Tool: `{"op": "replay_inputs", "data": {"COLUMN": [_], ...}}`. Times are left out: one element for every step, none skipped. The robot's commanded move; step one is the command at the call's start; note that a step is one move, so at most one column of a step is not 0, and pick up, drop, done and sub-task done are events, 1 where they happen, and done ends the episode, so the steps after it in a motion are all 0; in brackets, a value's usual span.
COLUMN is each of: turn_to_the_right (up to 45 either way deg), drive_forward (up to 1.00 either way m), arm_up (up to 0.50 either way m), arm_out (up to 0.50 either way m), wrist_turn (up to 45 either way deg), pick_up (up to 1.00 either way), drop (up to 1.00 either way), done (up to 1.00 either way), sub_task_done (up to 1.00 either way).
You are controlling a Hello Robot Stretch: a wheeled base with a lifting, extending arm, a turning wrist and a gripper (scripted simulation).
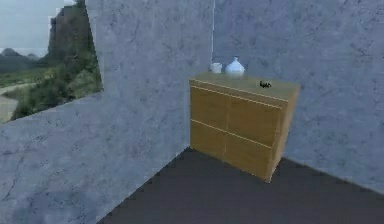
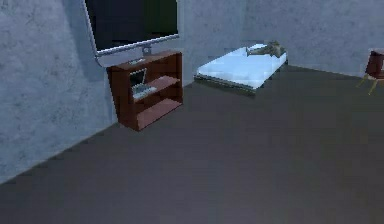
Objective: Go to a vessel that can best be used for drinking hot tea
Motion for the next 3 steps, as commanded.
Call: {"op": "replay_inputs", "data": {"turn_to_the_right": [0.0, 6.0, 0.0], "drive_forward": [1.00, 0.00, 0.05], "arm_up": [0.00, 0.00, 0.00], "arm_out": [0.00, 0.00, 0.00], "wrist_turn": [0.0, 0.0, 0.0], "pick_up": [0.00, 0.00, 0.00], "drop": [0.00, 0.00, 0.00], "done": [0.00, 0.00, 0.00], "sub_task_done": [0.00, 0.00, 0.00]}}
